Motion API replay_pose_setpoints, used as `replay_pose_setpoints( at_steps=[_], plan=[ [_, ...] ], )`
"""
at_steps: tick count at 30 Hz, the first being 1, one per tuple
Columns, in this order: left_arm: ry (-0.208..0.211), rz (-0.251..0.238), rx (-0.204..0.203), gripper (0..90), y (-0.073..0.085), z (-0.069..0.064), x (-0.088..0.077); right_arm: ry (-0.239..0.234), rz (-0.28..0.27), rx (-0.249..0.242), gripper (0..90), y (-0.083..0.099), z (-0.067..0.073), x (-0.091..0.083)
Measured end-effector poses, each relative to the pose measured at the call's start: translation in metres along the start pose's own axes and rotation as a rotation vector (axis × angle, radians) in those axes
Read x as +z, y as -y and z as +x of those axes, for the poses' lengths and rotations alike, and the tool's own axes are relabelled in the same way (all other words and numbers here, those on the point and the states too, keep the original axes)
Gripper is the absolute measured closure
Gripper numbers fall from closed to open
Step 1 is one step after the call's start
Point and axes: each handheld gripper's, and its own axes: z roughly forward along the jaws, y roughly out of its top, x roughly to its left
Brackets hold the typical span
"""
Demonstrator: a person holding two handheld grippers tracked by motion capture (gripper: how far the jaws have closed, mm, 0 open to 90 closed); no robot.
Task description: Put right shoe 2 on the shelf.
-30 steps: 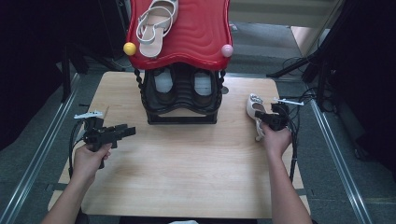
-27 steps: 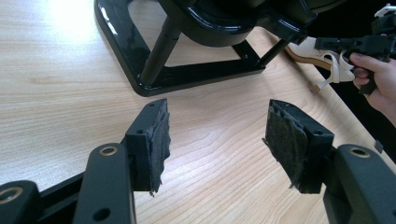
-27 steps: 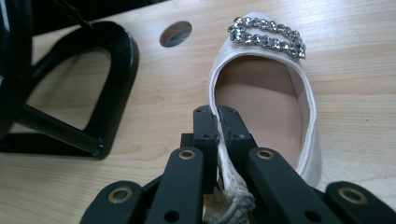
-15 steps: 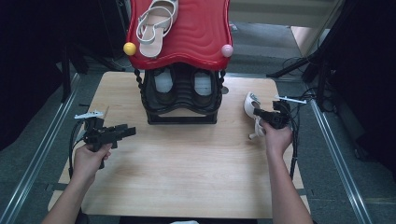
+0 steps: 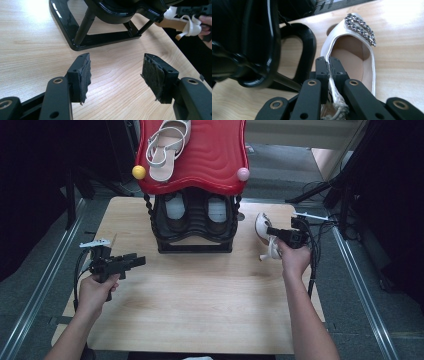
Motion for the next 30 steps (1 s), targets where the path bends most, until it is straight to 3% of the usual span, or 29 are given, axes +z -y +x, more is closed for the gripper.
replay_pose_setpoints(
  at_steps=[17, 23, 30],
  plan=[
    [-0.004, 0.006, -0.005, 39.9, 0.001, 0.000, 0.001, -0.024, -0.032, -0.038, 88.3, -0.062, 0.037, -0.025],
    [0.000, 0.013, 0.003, 39.9, 0.001, 0.000, 0.002, -0.056, -0.046, -0.030, 88.3, -0.084, 0.053, -0.036],
    [0.001, 0.007, -0.001, 39.9, 0.001, 0.000, 0.001, -0.067, -0.071, -0.061, 88.3, -0.111, 0.080, -0.053]
  ],
)
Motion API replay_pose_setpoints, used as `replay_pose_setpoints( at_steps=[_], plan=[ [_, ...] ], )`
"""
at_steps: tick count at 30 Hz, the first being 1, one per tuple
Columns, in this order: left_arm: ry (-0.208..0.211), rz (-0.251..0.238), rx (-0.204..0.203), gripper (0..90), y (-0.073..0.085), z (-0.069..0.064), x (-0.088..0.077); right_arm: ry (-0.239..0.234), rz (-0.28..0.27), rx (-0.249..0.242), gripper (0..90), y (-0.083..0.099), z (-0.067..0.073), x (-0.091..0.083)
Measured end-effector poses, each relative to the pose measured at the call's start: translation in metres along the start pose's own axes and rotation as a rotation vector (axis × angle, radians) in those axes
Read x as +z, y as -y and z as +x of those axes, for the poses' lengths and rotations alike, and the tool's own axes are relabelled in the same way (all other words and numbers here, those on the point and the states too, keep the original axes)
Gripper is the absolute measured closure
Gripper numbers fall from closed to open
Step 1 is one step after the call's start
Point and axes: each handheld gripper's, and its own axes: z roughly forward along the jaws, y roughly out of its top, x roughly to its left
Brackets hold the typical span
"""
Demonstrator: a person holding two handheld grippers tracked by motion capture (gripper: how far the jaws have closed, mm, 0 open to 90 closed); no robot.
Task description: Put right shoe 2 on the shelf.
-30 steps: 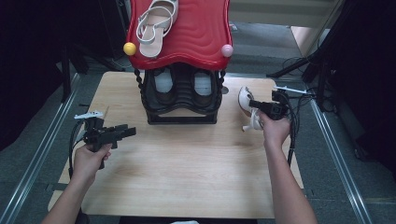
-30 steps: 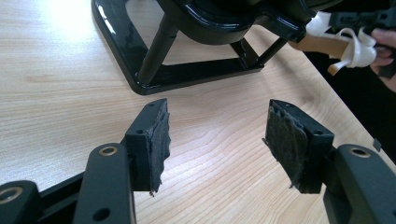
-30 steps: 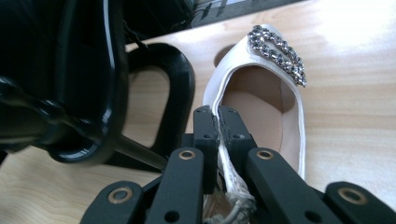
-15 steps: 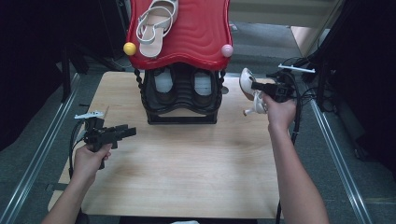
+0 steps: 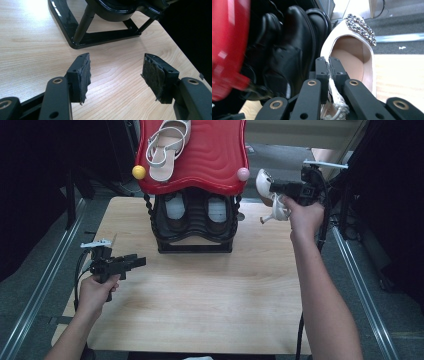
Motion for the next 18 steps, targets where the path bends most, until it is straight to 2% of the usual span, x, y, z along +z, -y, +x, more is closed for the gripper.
replay_pose_setpoints(
  at_steps=[7, 18],
  plan=[
    [0.001, 0.001, 0.001, 40.0, 0.000, 0.000, 0.001, 0.002, -0.029, -0.011, 88.3, -0.027, 0.019, -0.013],
    [0.009, 0.007, -0.008, 39.8, 0.000, 0.001, 0.001, -0.025, -0.065, -0.023, 88.3, -0.064, 0.051, -0.034]
  ],
)
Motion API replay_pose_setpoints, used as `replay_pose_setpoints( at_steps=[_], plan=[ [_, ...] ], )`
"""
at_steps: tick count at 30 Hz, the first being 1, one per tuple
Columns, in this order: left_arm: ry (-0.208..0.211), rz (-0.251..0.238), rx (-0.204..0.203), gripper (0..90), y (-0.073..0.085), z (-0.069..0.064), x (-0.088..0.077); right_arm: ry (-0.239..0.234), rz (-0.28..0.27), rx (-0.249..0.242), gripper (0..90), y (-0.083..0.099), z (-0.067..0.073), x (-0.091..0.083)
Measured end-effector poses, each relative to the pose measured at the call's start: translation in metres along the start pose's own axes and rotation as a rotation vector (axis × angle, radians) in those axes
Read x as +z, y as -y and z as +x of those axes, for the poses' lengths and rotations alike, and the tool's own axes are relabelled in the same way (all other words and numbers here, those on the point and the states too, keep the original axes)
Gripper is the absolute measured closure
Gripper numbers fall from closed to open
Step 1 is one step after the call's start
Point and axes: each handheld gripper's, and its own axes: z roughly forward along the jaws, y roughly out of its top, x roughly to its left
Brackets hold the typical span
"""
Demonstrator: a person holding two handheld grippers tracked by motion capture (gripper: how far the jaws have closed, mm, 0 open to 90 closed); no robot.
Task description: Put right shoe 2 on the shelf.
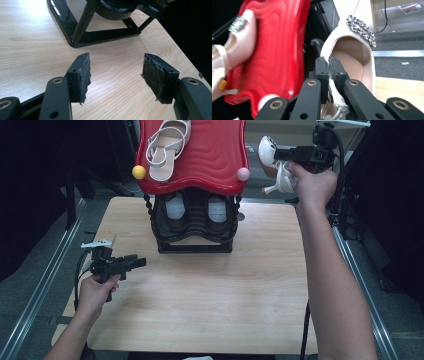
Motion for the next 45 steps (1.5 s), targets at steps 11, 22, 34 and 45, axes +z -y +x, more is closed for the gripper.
replay_pose_setpoints(
  at_steps=[11, 22, 34, 45],
  plan=[
    [0.000, 0.009, 0.010, 39.7, 0.000, -0.002, 0.000, -0.044, -0.057, -0.040, 88.3, -0.037, 0.046, -0.008],
    [0.008, 0.001, 0.011, 39.7, 0.000, -0.001, -0.002, -0.059, -0.070, -0.116, 88.3, -0.065, 0.097, 0.004],
    [0.017, -0.003, -0.001, 39.6, -0.001, 0.000, -0.002, -0.040, -0.022, -0.213, 88.3, -0.052, 0.123, 0.045],
    [0.021, 0.001, -0.007, 39.5, 0.000, 0.000, -0.003, -0.035, 0.014, -0.254, 88.1, -0.032, 0.132, 0.063]
  ],
)
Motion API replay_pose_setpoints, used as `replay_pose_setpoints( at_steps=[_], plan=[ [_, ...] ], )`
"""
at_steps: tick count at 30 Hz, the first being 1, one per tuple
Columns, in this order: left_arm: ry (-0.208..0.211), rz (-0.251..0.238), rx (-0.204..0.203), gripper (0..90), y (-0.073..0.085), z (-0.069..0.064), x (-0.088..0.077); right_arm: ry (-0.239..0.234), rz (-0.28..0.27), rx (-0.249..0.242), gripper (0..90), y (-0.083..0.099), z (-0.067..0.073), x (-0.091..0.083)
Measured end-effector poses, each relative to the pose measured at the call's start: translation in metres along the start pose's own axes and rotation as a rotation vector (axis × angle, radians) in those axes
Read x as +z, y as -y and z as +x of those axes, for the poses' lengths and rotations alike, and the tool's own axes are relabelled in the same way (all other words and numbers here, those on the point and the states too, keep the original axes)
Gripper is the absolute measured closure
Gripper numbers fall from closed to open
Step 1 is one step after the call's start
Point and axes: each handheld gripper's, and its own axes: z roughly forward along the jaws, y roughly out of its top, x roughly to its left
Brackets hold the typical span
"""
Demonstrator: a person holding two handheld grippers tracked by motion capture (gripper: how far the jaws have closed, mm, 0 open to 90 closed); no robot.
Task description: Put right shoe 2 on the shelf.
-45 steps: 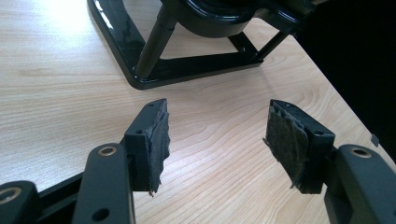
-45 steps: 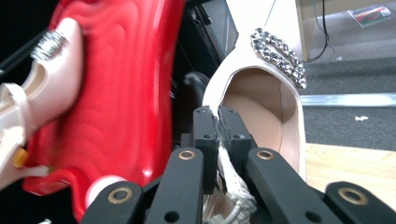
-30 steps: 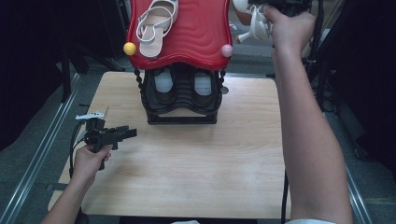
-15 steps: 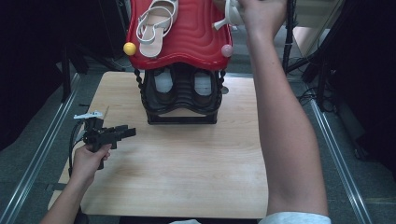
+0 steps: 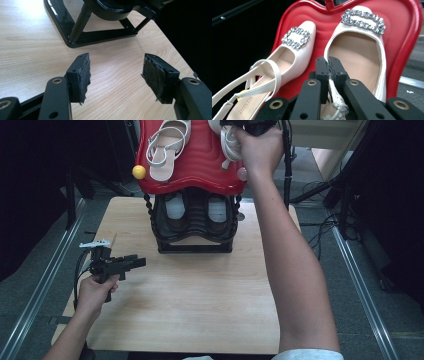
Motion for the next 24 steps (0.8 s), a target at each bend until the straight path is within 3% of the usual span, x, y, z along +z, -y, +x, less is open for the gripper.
replay_pose_setpoints(
  at_steps=[12, 24],
  plan=[
    [-0.001, -0.006, -0.007, 39.5, 0.000, 0.001, 0.001, -0.023, 0.000, 0.044, 87.3, 0.014, 0.002, 0.015],
    [-0.001, -0.008, -0.007, 39.2, 0.000, 0.001, 0.000, -0.013, -0.001, 0.022, 85.2, 0.019, 0.006, 0.020]
  ],
)
